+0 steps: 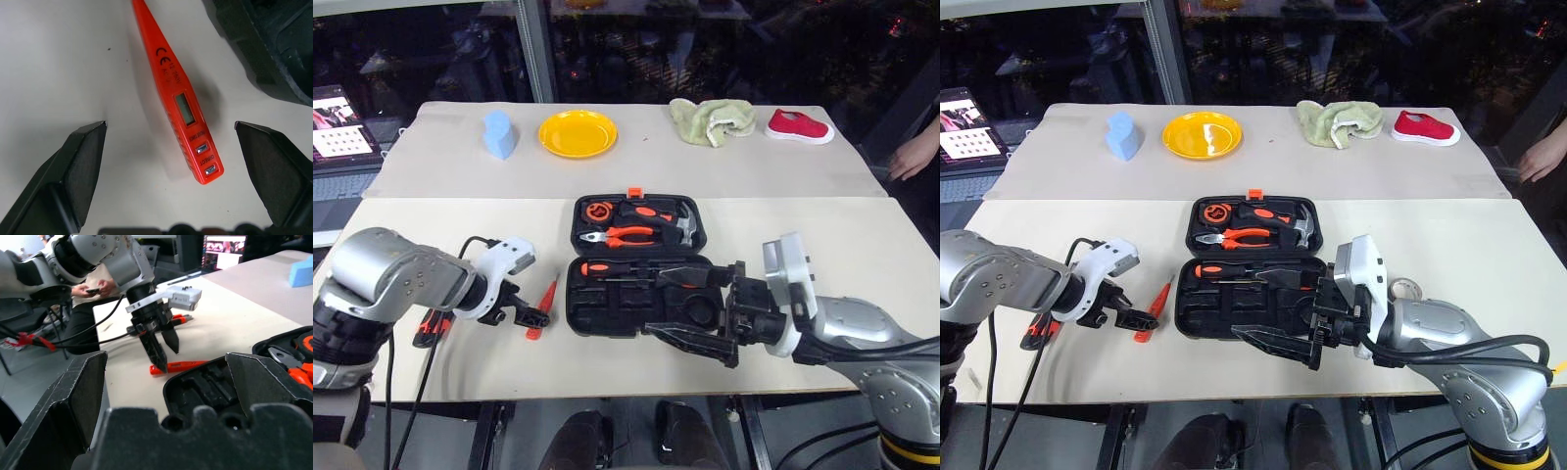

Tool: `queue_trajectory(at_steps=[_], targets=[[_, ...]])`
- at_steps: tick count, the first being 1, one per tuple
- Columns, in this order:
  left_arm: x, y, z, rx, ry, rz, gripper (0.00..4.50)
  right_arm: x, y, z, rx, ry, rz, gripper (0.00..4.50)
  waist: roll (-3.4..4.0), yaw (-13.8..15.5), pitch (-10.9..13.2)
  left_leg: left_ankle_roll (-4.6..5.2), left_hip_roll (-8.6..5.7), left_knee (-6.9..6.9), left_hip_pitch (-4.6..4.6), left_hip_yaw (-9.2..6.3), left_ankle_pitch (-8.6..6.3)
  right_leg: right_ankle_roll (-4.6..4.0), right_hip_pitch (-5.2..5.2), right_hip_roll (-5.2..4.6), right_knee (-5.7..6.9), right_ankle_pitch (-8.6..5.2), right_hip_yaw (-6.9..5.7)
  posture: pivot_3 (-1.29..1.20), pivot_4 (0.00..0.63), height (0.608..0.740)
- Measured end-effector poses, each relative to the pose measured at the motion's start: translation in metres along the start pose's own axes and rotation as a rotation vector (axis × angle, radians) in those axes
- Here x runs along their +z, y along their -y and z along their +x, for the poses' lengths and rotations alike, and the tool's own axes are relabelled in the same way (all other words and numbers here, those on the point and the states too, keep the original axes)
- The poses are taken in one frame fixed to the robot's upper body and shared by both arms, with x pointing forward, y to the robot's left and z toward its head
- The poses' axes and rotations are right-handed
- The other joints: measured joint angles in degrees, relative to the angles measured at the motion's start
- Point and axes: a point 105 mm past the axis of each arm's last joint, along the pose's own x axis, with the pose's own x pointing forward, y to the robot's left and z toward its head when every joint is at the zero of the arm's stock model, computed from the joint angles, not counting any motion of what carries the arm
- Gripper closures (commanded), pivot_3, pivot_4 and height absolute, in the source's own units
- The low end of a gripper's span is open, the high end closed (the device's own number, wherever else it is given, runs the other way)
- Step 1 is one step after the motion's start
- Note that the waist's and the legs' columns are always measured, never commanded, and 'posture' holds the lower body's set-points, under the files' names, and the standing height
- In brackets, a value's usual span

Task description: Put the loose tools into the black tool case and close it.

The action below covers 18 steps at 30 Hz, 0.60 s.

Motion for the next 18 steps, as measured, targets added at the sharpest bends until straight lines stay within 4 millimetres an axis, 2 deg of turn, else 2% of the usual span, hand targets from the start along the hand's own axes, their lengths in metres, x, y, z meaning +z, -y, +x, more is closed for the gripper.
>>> queue_trajectory(at_steps=[2, 8, 10, 18], targets=[[0.0015, -0.0012, 0.0031, 0.015, -0.011, 0.004, 1.28, 0.0005, -0.0001, 0.0008, -0.007, 0.004, -0.004, 0.00, 0.00, 0.05, 0.00, -0.01, 0.00, 0.00, 0.12, -0.01, 0.00, 0.01, 0.12, 0.00, 0.00, -0.01, 0.00, 0.00, 0.150, 0.740], [0.0063, -0.0012, 0.0096, 0.020, -0.030, 0.009, 3.48, 0.0013, 0.0014, 0.0022, -0.026, 0.014, -0.008, 0.00, 0.01, 0.25, 0.00, 0.02, -0.01, -0.01, 0.51, -0.05, -0.03, 0.07, 0.63, 0.00, -0.10, -0.05, -0.07, 0.00, 0.150, 0.740], [0.0070, -0.0024, 0.0106, 0.021, -0.034, 0.003, 4.09, 0.0014, 0.0016, 0.0021, -0.029, 0.015, -0.009, 0.00, 0.01, 0.22, 0.00, 0.04, -0.01, -0.01, 0.64, -0.06, -0.04, 0.10, 0.76, -0.03, -0.10, -0.07, -0.06, 0.00, 0.150, 0.740], [0.0049, -0.0083, 0.0099, 0.022, -0.035, -0.024, 4.09, 0.0013, 0.0016, 0.0000, -0.033, 0.017, -0.006, 0.00, 0.02, 0.09, -0.01, 0.04, 0.01, -0.02, 0.75, -0.05, -0.05, 0.11, 0.81, -0.10, -0.08, -0.08, 0.00, 0.00, 0.150, 0.740]])
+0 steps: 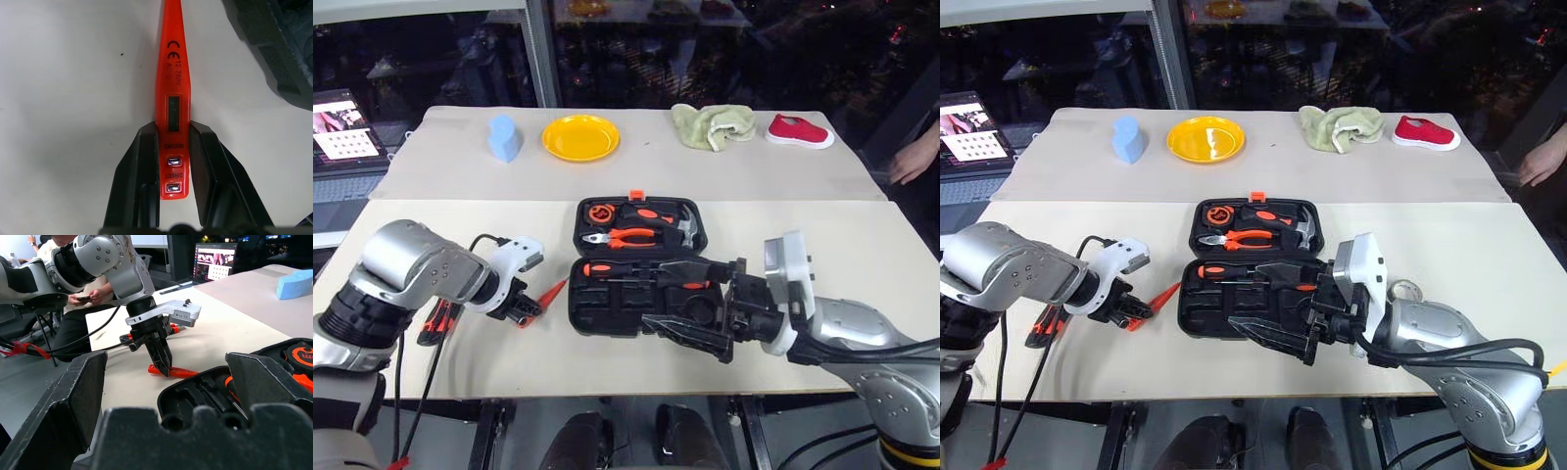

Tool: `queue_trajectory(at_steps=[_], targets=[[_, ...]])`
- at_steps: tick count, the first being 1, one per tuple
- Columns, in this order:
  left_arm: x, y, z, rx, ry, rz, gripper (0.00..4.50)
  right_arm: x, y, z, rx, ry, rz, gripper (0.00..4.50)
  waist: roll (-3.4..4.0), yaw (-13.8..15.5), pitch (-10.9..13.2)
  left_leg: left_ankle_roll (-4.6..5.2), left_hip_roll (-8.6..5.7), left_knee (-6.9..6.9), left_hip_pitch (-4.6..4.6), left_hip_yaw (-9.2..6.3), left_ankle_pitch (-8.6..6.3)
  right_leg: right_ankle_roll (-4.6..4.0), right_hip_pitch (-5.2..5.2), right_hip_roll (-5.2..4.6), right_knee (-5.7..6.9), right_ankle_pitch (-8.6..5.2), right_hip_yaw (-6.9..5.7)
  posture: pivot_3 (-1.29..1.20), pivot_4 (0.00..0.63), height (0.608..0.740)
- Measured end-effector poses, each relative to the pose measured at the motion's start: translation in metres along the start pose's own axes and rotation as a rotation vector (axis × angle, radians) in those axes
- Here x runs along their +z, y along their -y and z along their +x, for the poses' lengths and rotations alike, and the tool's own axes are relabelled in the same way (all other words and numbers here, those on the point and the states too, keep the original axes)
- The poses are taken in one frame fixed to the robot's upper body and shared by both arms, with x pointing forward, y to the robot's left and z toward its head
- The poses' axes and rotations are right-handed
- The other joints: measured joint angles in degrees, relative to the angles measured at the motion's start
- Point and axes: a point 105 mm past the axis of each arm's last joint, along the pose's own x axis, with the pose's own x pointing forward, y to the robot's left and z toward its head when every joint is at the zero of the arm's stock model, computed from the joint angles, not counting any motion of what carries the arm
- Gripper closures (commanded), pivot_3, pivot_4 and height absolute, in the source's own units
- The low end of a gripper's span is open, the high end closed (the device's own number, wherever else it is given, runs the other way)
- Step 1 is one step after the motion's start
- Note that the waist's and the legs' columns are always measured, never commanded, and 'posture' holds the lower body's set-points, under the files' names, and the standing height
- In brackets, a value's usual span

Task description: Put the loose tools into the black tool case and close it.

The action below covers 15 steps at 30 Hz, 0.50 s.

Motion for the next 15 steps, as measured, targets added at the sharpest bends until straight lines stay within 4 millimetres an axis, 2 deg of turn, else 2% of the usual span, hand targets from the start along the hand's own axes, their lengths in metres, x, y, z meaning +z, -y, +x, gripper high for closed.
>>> queue_trajectory(at_steps=[2, 5, 9, 13, 15], targets=[[-0.001, -0.004, -0.001, 0.002, 0.015, 0.006, 4.09, 0.000, 0.001, -0.002, -0.003, -0.010, -0.003, 0.00, 0.00, -0.05, 0.00, -0.01, 0.02, 0.00, 0.00, 0.01, 0.00, 0.00, -0.01, -0.04, 0.00, 0.00, 0.02, 0.00, 0.150, 0.740], [-0.001, -0.021, -0.005, 0.047, 0.069, 0.079, 4.09, -0.001, 0.003, -0.009, -0.019, -0.032, -0.007, 0.00, -0.01, -0.09, 0.01, -0.07, 0.07, -0.03, -0.02, 0.02, 0.02, -0.09, -0.05, -0.04, -0.01, -0.03, 0.04, 0.00, 0.150, 0.740], [0.013, -0.042, -0.013, 0.060, 0.179, 0.213, 4.09, 0.000, 0.004, -0.012, -0.019, -0.041, -0.005, 0.00, -0.01, 0.08, 0.02, -0.02, 0.07, -0.04, -0.10, 0.03, -0.01, -0.12, -0.08, -0.12, -0.06, -0.04, 0.02, 0.00, 0.150, 0.740], [0.024, -0.047, -0.019, -0.006, 0.217, 0.379, 4.09, 0.000, 0.003, -0.015, -0.015, -0.048, 0.006, 0.00, -0.07, 0.58, 0.05, 0.19, 0.06, -0.03, -0.33, 0.02, -0.11, -0.09, -0.19, -0.20, -0.17, -0.04, -0.08, 0.00, 0.150, 0.740], [0.033, -0.045, -0.028, -0.050, 0.228, 0.478, 4.09, -0.001, 0.003, -0.016, -0.022, -0.057, 0.005, 0.00, -0.14, 0.69, 0.03, 0.34, 0.03, 0.09, -0.85, 0.03, -0.04, -0.07, -0.70, -0.20, -0.12, 0.00, -0.10, 0.00, 0.150, 0.740]])
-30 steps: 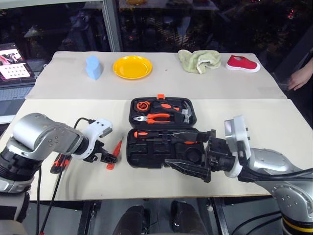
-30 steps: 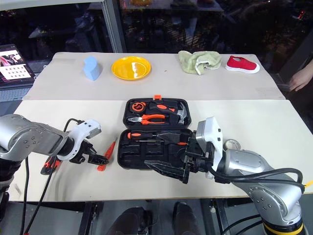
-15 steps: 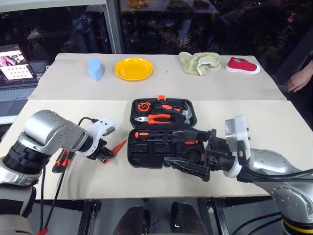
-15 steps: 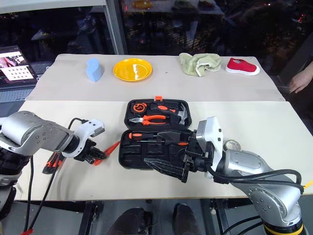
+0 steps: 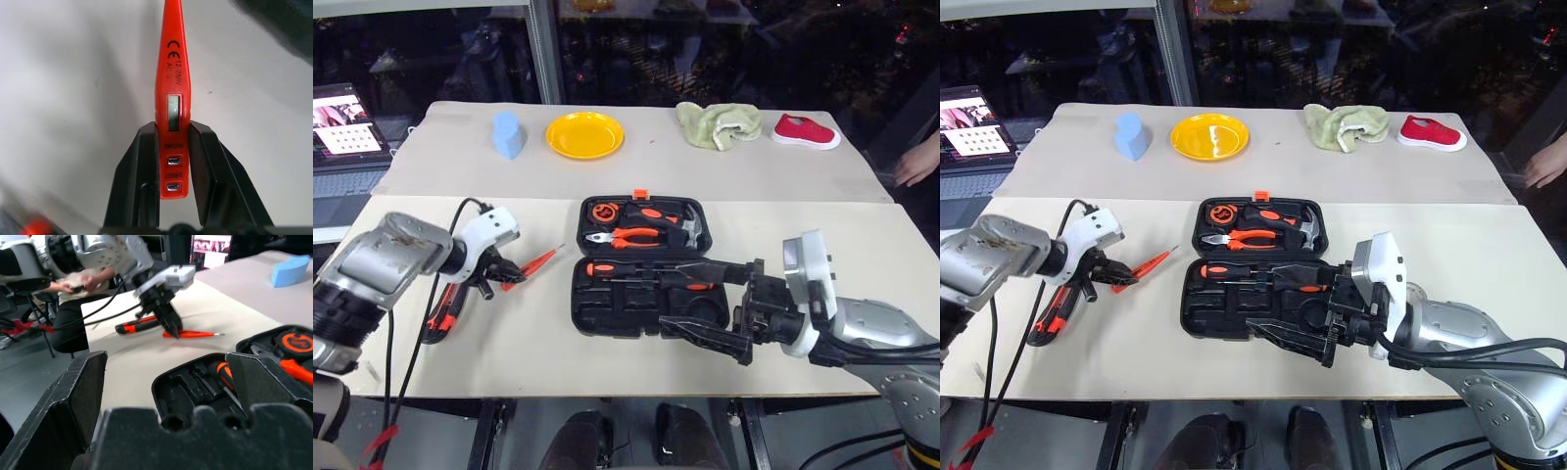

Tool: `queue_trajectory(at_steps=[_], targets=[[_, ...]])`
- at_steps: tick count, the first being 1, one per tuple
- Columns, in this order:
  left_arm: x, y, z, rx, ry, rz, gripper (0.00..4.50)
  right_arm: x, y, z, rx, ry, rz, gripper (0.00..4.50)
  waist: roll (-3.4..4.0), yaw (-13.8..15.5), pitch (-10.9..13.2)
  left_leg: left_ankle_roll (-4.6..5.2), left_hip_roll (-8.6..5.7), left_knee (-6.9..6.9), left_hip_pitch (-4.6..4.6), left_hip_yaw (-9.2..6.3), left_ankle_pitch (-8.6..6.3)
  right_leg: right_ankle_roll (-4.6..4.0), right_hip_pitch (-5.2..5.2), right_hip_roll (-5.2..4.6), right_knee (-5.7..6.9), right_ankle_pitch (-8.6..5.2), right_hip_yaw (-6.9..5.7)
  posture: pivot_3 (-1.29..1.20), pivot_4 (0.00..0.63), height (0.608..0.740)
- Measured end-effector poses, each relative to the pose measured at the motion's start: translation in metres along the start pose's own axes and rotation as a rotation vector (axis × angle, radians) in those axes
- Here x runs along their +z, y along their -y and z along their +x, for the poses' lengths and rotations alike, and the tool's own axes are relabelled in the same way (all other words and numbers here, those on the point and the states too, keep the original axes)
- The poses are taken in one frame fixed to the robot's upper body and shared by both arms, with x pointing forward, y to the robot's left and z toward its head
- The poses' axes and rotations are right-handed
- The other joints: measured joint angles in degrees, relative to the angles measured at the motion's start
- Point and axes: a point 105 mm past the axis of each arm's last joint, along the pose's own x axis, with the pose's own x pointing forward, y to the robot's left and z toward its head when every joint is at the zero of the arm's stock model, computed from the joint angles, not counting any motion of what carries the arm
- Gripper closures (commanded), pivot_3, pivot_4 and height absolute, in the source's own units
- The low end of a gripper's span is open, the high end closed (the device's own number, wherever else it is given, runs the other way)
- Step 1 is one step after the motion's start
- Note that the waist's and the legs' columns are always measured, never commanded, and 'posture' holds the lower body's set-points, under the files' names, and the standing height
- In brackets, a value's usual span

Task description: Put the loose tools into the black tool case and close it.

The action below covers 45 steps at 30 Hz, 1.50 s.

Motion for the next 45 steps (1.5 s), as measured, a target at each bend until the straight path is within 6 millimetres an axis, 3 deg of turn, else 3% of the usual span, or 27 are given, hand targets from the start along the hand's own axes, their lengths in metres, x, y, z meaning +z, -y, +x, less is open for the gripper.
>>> queue_trajectory(at_steps=[4, 8, 15, 21, 33, 41, 43, 44, 45], targets=[[0.030, 0.009, -0.008, -0.194, 0.022, 0.252, 4.09, -0.001, 0.001, -0.004, -0.017, -0.010, 0.018, 0.00, -0.01, 0.44, 0.00, 0.38, -0.05, 0.15, -0.49, 0.03, 0.21, -0.01, -0.40, 0.12, 0.00, 0.03, -0.38, 0.00, 0.150, 0.740], [0.064, 0.021, -0.003, -0.324, 0.042, 0.481, 4.09, 0.001, 0.003, -0.008, -0.049, -0.011, 0.026, 0.00, -0.02, 0.78, 0.00, 0.57, -0.03, 0.22, -0.62, 0.06, 0.13, 0.03, -0.38, -0.08, -0.12, 0.04, -0.30, 0.00, 0.150, 0.740], [0.086, 0.042, 0.014, -0.410, 0.017, 0.621, 4.09, -0.003, 0.001, -0.012, -0.100, -0.016, 0.049, 0.00, -0.03, 0.50, 0.01, 0.87, -0.02, 0.38, -0.66, 0.06, -0.02, 0.14, -0.38, -0.09, -0.05, 0.06, -0.19, 0.00, 0.150, 0.740], [0.095, 0.068, 0.051, -0.482, -0.061, 0.528, 4.09, -0.006, -0.004, -0.013, -0.138, -0.023, 0.065, 0.00, -0.03, 0.61, 0.01, 1.36, -0.03, 1.08, -0.94, 0.08, -0.26, 0.56, -0.33, 0.23, 0.05, 0.14, -0.22, 0.00, 0.150, 0.740], [0.104, 0.077, 0.072, -0.445, -0.113, 0.461, 4.09, -0.003, -0.001, -0.013, -0.188, 0.001, 0.055, 0.00, -0.03, 0.65, 0.01, 1.37, -0.05, 1.16, -0.89, 0.30, -0.23, 0.73, -0.35, 0.21, 0.03, 0.26, 0.13, 0.00, 0.150, 0.740], [0.103, 0.077, 0.074, -0.444, -0.122, 0.429, 4.09, -0.003, -0.001, -0.012, -0.190, 0.015, 0.057, 0.00, -0.02, 0.64, 0.01, 1.35, -0.05, 1.16, -0.87, 0.31, -0.23, 0.72, -0.36, 0.16, 0.04, 0.26, 0.17, 0.00, 0.150, 0.740], [0.102, 0.076, 0.074, -0.437, -0.126, 0.438, 3.09, -0.003, -0.001, -0.012, -0.191, 0.015, 0.057, 0.00, -0.02, 0.64, 0.01, 1.35, -0.05, 1.16, -0.87, 0.31, -0.23, 0.72, -0.36, 0.15, 0.04, 0.26, 0.18, 0.00, 0.150, 0.740], [0.102, 0.076, 0.074, -0.438, -0.127, 0.443, 2.95, -0.003, -0.001, -0.012, -0.192, 0.015, 0.058, 0.00, -0.02, 0.65, 0.01, 1.35, -0.05, 1.16, -0.87, 0.31, -0.23, 0.72, -0.36, 0.12, 0.04, 0.26, 0.18, 0.00, 0.150, 0.740], [0.101, 0.076, 0.075, -0.437, -0.132, 0.446, 2.55, -0.003, 0.000, -0.012, -0.194, 0.015, 0.058, 0.00, -0.02, 0.66, 0.01, 1.35, -0.05, 1.16, -0.87, 0.31, -0.23, 0.72, -0.36, 0.11, 0.05, 0.26, 0.19, 0.00, 0.150, 0.740]])
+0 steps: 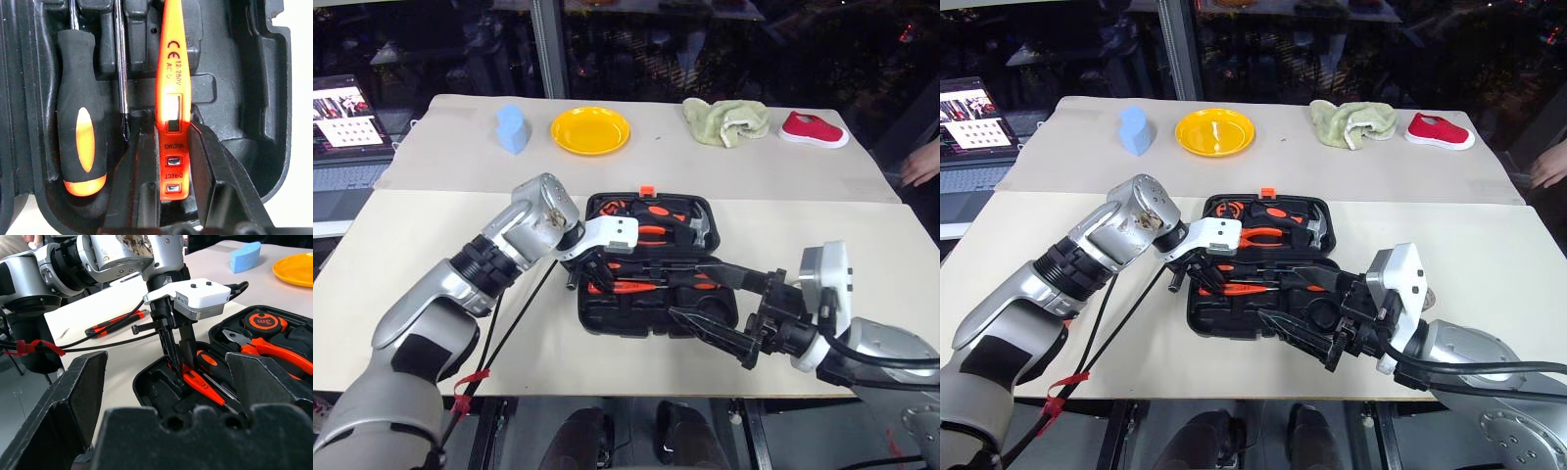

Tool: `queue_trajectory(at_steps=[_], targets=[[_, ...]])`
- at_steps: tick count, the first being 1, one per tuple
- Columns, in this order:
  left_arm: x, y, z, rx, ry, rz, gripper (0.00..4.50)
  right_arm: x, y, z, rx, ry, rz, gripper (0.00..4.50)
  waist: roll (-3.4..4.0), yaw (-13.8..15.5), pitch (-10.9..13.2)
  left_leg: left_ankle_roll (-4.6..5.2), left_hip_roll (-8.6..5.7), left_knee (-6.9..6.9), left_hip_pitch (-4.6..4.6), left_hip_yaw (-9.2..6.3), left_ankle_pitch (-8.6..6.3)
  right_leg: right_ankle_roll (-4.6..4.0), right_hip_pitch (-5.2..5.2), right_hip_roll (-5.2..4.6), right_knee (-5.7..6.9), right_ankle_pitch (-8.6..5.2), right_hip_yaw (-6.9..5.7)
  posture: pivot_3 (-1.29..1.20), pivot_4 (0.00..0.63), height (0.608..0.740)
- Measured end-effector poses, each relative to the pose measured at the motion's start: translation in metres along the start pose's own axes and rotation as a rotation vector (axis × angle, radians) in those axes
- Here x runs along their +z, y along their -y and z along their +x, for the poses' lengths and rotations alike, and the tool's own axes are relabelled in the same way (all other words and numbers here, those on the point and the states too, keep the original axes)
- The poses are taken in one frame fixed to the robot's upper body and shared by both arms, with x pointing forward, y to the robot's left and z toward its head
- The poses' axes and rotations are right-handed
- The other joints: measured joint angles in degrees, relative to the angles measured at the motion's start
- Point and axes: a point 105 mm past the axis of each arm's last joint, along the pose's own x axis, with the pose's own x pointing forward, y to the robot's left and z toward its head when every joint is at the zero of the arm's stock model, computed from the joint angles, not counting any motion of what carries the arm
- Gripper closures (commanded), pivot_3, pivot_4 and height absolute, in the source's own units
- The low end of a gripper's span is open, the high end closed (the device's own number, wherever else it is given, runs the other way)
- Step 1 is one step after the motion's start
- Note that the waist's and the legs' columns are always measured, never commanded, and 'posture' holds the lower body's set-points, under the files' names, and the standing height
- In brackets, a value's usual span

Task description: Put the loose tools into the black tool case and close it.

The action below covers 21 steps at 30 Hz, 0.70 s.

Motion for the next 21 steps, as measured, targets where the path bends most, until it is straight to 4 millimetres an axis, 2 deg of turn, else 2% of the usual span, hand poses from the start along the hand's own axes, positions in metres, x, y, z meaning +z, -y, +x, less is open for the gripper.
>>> queue_trajectory(at_steps=[4, 7, 14, 17, 21], targets=[[-0.005, 0.003, -0.003, -0.019, 0.000, -0.012, 1.06, 0.000, 0.001, 0.000, -0.004, 0.000, 0.002, 0.00, 0.00, -0.01, 0.00, -0.01, 0.00, 0.00, 0.00, 0.00, 0.01, -0.01, -0.02, 0.00, 0.00, 0.00, 0.00, 0.00, 0.150, 0.740], [-0.001, 0.005, -0.013, -0.026, 0.063, -0.037, 0.02, -0.001, 0.001, 0.000, -0.002, -0.001, 0.006, 0.00, 0.00, -0.02, 0.00, -0.02, 0.00, 0.00, -0.01, -0.01, 0.01, -0.01, -0.03, 0.01, 0.02, 0.00, -0.01, 0.00, 0.150, 0.740], [0.006, 0.003, -0.050, 0.047, 0.247, -0.069, 0.02, -0.004, 0.001, -0.002, -0.005, -0.009, 0.022, 0.00, 0.00, -0.01, 0.00, -0.06, 0.00, 0.00, 0.02, -0.01, 0.03, 0.00, 0.00, 0.08, 0.01, 0.01, -0.04, 0.00, 0.150, 0.740], [0.013, -0.003, -0.055, 0.108, 0.353, -0.068, 0.71, -0.004, 0.003, -0.002, -0.007, -0.011, 0.024, 0.00, 0.02, 0.06, -0.01, -0.06, -0.01, 0.00, 0.09, 0.00, 0.03, 0.00, 0.07, 0.06, 0.00, 0.01, -0.03, 0.00, 0.150, 0.740], [0.001, -0.001, -0.030, 0.084, 0.426, -0.129, 2.33, -0.006, 0.006, -0.003, -0.017, -0.015, 0.035, 0.00, 0.03, -0.03, -0.02, -0.13, -0.01, -0.01, 0.08, 0.00, 0.06, -0.04, 0.00, 0.05, 0.04, 0.03, -0.02, 0.00, 0.150, 0.740]])
